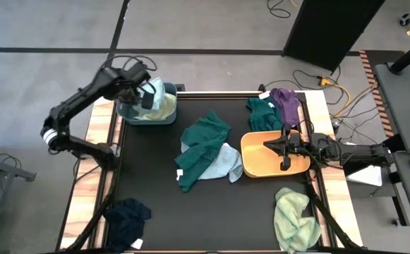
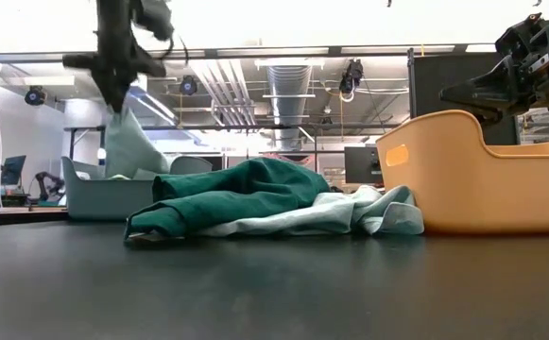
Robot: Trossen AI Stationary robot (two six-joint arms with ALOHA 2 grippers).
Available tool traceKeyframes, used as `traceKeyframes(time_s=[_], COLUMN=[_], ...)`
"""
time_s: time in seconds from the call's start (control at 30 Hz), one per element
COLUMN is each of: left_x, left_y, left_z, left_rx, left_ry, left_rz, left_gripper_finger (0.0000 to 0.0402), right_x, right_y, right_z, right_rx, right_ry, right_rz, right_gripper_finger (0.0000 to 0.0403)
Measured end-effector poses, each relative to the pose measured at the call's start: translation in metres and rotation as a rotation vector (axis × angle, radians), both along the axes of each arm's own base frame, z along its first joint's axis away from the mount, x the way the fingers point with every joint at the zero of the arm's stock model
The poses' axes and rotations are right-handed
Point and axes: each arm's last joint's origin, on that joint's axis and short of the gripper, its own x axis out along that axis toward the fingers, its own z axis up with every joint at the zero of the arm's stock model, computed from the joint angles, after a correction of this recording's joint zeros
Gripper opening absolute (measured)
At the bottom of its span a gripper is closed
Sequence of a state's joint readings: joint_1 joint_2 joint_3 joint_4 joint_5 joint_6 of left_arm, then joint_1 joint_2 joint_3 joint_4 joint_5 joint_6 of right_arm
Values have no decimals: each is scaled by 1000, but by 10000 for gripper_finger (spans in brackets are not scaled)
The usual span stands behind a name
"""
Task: Sort towels by color in basket
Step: Put the top light blue towel into the blue bin
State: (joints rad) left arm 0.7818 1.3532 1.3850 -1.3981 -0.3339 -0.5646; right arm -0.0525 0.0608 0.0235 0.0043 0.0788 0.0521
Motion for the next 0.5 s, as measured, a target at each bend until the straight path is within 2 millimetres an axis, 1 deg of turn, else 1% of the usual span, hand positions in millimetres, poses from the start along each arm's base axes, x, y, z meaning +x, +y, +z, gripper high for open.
traceKeyframes(time_s=[0.2, 0.37, 0.5], left_x=[3, -2, -10], left_y=[23, 36, 48], left_z=[-37, -64, -80], left_rx=[-117, -207, -238], left_ry=[56, 98, 147], left_rz=[83, 161, 237], left_gripper_finger=[0, 0, 0], right_x=[0, 0, 0], right_y=[0, 0, 0], right_z=[0, 0, 0], right_rx=[0, 0, 0], right_ry=[0, 0, 0], right_rz=[0, 0, 0], right_gripper_finger=[13, 13, 13])
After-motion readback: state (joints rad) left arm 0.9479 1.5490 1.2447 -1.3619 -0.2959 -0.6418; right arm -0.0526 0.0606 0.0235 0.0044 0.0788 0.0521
